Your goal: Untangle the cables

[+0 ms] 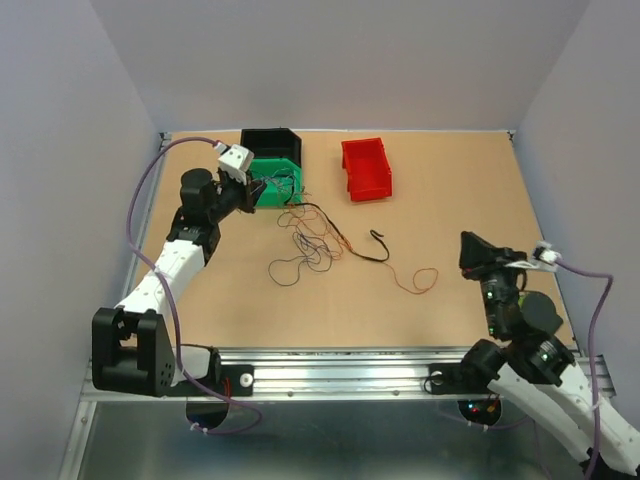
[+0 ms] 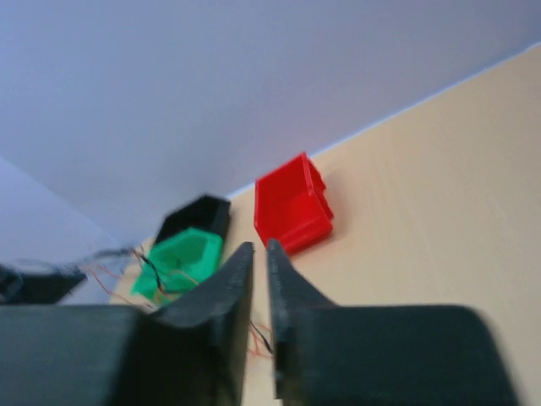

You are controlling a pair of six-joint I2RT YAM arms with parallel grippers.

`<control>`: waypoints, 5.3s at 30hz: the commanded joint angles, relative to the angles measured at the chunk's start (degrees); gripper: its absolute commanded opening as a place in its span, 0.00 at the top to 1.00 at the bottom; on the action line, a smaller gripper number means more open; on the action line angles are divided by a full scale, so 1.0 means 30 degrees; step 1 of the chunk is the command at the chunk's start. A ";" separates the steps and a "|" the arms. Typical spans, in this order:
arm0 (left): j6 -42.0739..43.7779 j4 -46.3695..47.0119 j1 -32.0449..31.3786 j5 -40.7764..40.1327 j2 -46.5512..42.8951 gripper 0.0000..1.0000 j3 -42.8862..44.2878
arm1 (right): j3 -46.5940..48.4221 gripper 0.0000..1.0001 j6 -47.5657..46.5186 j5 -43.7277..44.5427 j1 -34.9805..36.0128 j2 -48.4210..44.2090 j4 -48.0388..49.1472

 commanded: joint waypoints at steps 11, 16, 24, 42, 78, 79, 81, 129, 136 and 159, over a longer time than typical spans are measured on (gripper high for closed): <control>0.2582 0.0107 -0.2150 0.9434 -0.1324 0.92 0.0315 | -0.0133 0.05 -0.5877 -1.5905 0.0020 1.4574 1.1079; 0.3958 -0.0975 -0.3409 1.0431 -0.1794 0.91 0.0169 | 0.0100 0.05 -0.5967 -1.8434 0.0020 1.8380 1.5190; 0.4868 -0.2296 -0.3850 1.2158 -0.1766 0.90 0.0578 | 0.0922 0.13 -0.5821 -1.6710 0.0049 2.1991 1.8884; 0.2096 0.0278 -0.3821 0.2738 -0.2674 0.09 -0.0183 | -0.2297 1.00 -0.4034 -1.0001 0.0049 1.5557 1.8364; 0.1239 0.3650 -0.4436 0.9611 -0.3176 0.01 -0.2235 | -0.0104 0.99 -0.1954 -0.7535 0.0049 1.4343 1.2026; 0.1120 0.3650 -0.4465 0.9641 -0.2969 0.01 -0.2089 | -0.0075 0.99 -0.1837 -0.7741 0.0049 1.5217 1.2380; 0.0509 0.3825 -0.4495 0.9380 -0.2414 0.01 -0.1942 | 0.0072 0.99 -0.1720 -0.8180 0.0049 1.5984 1.3405; -0.4069 0.9541 -0.5667 0.9699 0.0610 1.00 -0.1619 | -0.1272 0.28 -0.4851 -1.0761 0.1426 1.7869 1.8216; -0.2925 0.8250 -0.5667 0.9730 -0.1117 1.00 -0.2027 | -0.0108 0.27 -0.5701 -1.1546 0.1455 1.6894 1.3942; -0.2573 0.7459 -0.5638 1.0637 -0.2498 1.00 -0.2293 | 0.0775 0.31 -0.6348 -1.1494 0.1426 2.2520 1.8565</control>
